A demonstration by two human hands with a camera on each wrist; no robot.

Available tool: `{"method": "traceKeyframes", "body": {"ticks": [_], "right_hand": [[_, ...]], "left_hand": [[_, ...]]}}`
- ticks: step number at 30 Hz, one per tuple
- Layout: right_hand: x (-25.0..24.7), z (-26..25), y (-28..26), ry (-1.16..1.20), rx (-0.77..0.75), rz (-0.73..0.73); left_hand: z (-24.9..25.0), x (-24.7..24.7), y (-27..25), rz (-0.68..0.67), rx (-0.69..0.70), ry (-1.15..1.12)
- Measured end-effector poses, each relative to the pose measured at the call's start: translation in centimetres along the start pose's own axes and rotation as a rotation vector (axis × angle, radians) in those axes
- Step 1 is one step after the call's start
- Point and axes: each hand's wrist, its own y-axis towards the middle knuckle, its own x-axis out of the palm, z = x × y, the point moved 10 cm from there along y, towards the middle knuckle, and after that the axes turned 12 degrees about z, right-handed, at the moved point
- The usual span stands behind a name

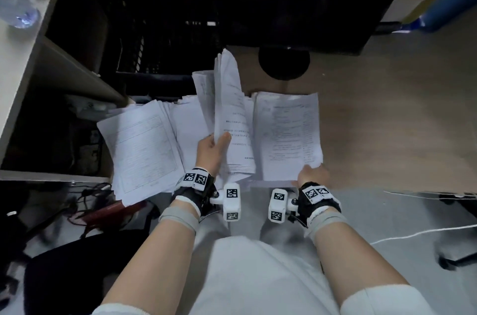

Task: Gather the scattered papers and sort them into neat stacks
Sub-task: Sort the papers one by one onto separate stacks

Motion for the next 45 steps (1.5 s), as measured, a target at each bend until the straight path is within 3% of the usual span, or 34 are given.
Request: {"method": "traceKeyframes", "body": {"ticks": [7, 9, 11, 13, 15, 16, 19, 21, 24, 30, 37, 42, 45], "right_hand": [[-2.3, -4.7, -1.0, -0.227, -0.119, -0.156], [-3.8, -6.3, -0.3, -0.311, -0.212, -0.088], [-4.7, -9.5, -0.7, -0.256, -0.405, -0.083], [-3.5, -13.3, -3.5, -0.001, -0.576, -0.397], [-2.7, -15.6, -7.9, 0.160, -0.586, -0.816], [-2.7, -16.5, -9.8, 0.160, -0.605, -0.944], [-2.7, -17.8, -13.2, 0.039, -0.780, -1.082], [-2.6, -18.0, -14.1, -0.043, -0.874, -1.081], [-2.8, -18.7, -14.4, -0.082, -0.899, -1.043], [-2.8, -20.9, -15.7, -0.054, -0.901, -0.982], [-3.1, -23.1, -17.8, 0.134, -0.805, -0.958], [-3.2, -22.7, -18.0, 0.197, -0.727, -0.824], [-3.2, -22.4, -18.0, 0.195, -0.732, -0.723]], "left_hand": [[-1.9, 2.9, -2.6, 0.158, -0.027, 0.040], [-1.5, 3.9, -3.3, 0.196, -0.020, 0.046], [-1.3, 4.7, -4.1, 0.210, -0.018, 0.057], [-1.3, 5.8, -4.8, 0.206, -0.040, 0.013], [-0.6, 7.0, -5.8, 0.203, -0.057, -0.041], [-0.4, 7.3, -6.0, 0.201, -0.065, -0.057], [0.7, 8.2, -6.2, 0.173, -0.088, -0.117], [0.9, 8.2, -6.1, 0.160, -0.162, -0.202], [1.4, 7.8, -5.7, 0.156, -0.215, -0.234], [4.4, 7.4, -4.3, 0.046, -0.074, -0.143], [7.2, 5.3, -2.6, -0.031, 0.028, -0.021], [6.7, 4.6, -1.7, -0.093, -0.074, -0.193], [6.2, 4.2, -1.5, -0.081, -0.096, -0.126]]}}
